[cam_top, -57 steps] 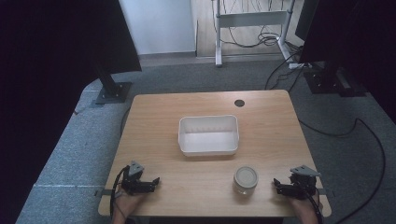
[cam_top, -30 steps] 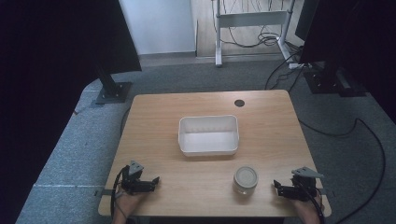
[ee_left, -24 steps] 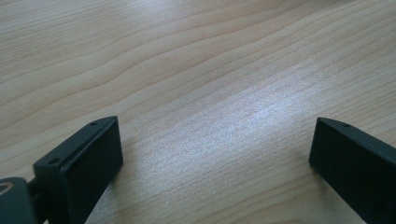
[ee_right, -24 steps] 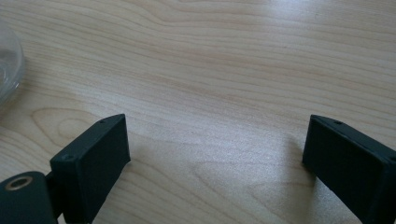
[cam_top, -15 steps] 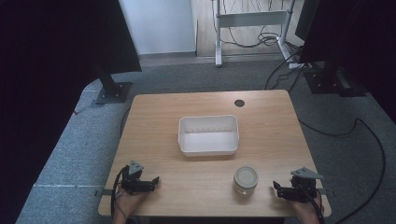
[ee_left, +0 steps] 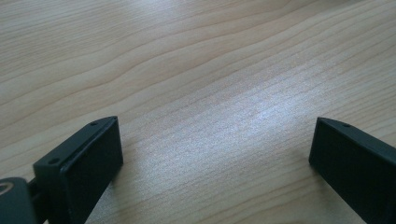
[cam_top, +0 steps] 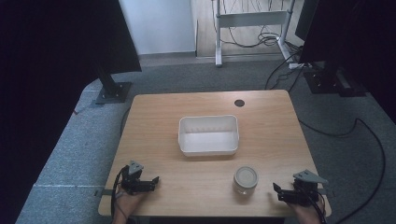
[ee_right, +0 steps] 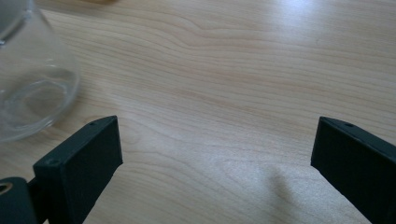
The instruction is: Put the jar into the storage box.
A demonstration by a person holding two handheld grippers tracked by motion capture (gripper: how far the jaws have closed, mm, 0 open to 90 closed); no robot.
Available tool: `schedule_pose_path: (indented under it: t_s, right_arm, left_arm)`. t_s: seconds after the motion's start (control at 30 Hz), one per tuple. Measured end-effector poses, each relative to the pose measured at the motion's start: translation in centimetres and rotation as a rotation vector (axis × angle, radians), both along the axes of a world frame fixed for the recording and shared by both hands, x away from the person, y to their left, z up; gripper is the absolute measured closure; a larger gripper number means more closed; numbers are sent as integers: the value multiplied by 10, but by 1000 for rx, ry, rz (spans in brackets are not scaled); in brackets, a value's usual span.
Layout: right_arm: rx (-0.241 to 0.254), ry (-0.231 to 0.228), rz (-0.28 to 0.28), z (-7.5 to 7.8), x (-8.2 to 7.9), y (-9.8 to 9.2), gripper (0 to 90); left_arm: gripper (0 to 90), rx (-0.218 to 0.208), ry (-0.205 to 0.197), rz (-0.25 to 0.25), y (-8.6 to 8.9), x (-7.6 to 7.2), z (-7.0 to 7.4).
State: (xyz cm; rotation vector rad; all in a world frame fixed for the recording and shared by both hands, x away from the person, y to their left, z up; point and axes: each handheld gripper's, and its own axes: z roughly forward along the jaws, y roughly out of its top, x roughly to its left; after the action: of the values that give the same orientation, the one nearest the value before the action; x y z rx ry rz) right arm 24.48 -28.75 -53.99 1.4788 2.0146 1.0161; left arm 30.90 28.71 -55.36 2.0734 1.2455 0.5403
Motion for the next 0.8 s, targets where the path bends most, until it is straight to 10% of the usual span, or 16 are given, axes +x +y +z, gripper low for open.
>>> schedule_pose_path:
  t_s: [0.8]
  right_arm:
    - [19, -71, 79, 26, -18, 18, 16]
  left_arm:
    - [23, 0, 0, 6, 0, 0, 0]
